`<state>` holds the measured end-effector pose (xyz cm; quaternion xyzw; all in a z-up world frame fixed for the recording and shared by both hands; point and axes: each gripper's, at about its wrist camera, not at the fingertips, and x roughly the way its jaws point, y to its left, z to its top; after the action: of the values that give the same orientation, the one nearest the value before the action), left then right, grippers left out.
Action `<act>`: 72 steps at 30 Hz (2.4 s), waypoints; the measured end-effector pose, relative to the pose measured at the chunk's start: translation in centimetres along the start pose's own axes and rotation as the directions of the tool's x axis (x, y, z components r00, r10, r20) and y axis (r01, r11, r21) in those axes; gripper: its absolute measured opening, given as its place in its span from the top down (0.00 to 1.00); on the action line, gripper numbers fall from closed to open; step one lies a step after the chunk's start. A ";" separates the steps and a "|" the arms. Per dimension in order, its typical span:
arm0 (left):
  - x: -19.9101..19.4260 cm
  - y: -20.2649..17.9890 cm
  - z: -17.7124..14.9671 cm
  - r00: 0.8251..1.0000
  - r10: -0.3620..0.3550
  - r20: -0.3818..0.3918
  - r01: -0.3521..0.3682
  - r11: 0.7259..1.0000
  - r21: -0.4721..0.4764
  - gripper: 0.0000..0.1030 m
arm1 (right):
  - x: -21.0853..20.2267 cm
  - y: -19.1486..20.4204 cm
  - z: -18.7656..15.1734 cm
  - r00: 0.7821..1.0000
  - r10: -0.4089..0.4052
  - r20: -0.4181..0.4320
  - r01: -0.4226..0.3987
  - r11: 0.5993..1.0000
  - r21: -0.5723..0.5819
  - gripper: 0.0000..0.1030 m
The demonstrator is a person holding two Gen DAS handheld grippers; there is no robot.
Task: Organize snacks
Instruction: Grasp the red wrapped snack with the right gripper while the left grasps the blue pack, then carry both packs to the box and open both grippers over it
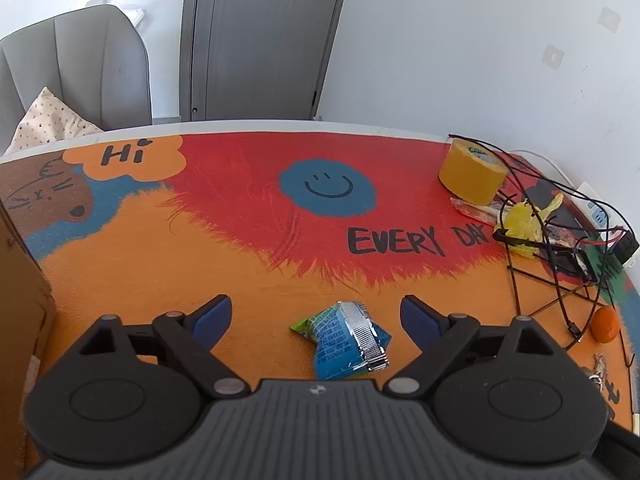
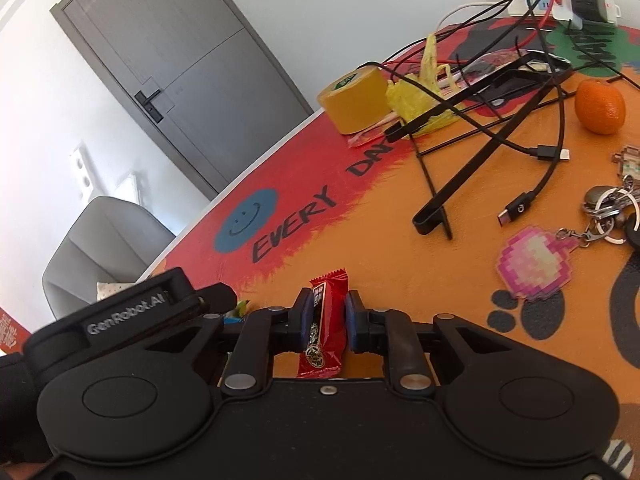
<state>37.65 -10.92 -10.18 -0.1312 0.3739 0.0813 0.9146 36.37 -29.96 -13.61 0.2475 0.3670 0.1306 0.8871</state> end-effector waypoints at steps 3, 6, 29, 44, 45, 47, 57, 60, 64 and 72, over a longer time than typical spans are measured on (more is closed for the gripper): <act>0.5 -0.1 -0.1 1.000 0.006 -0.002 -0.006 1.000 0.000 0.21 | 0.1 0.2 -0.1 1.000 0.002 -0.004 -0.002 1.000 0.000 0.80; 0.7 0.3 -0.3 1.000 0.009 -0.020 -0.009 1.000 -0.004 0.46 | 0.2 0.4 -0.1 1.000 0.012 -0.019 -0.012 1.000 -0.006 0.77; -6.7 6.0 -1.8 0.998 -0.052 0.041 0.057 0.992 -0.110 0.62 | 0.2 3.5 -2.0 0.997 0.055 -0.047 -0.062 0.986 -0.152 0.77; -12.7 9.2 -2.1 0.986 -0.092 0.142 0.114 0.982 -0.151 0.64 | -4.8 5.6 -3.3 0.994 0.112 0.011 -0.110 0.990 -0.089 0.77; -13.1 9.5 -2.1 0.984 -0.096 0.147 0.119 0.981 -0.153 0.65 | -5.1 6.0 -3.5 0.993 0.119 0.013 -0.118 0.989 -0.092 0.77; -13.7 10.0 -2.2 0.982 -0.096 0.161 0.121 0.980 -0.157 0.66 | -5.6 6.7 -4.0 0.990 0.138 0.012 -0.137 0.986 -0.098 0.77; -17.0 13.9 -2.4 0.975 -0.086 0.207 0.127 0.972 -0.196 0.75 | -7.3 11.4 -5.9 0.975 0.224 0.004 -0.221 0.965 -0.144 0.77; -18.1 15.1 -2.4 0.971 -0.082 0.225 0.129 0.970 -0.205 0.75 | -7.7 12.6 -6.3 0.970 0.243 0.001 -0.240 0.958 -0.158 0.77; -19.7 16.8 -2.5 0.966 -0.060 0.250 0.116 0.970 -0.214 0.75 | -8.0 14.1 -6.8 0.964 0.266 -0.013 -0.264 0.950 -0.165 0.77; -22.0 20.5 -2.6 0.961 -0.009 0.276 0.082 0.964 -0.252 0.75 | -9.0 17.2 -8.0 0.952 0.305 -0.019 -0.303 0.934 -0.191 0.77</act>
<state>15.28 6.69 -0.10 -0.2467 0.2273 0.1257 0.9336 23.48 -16.45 -4.06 0.2157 0.3050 0.2993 0.8780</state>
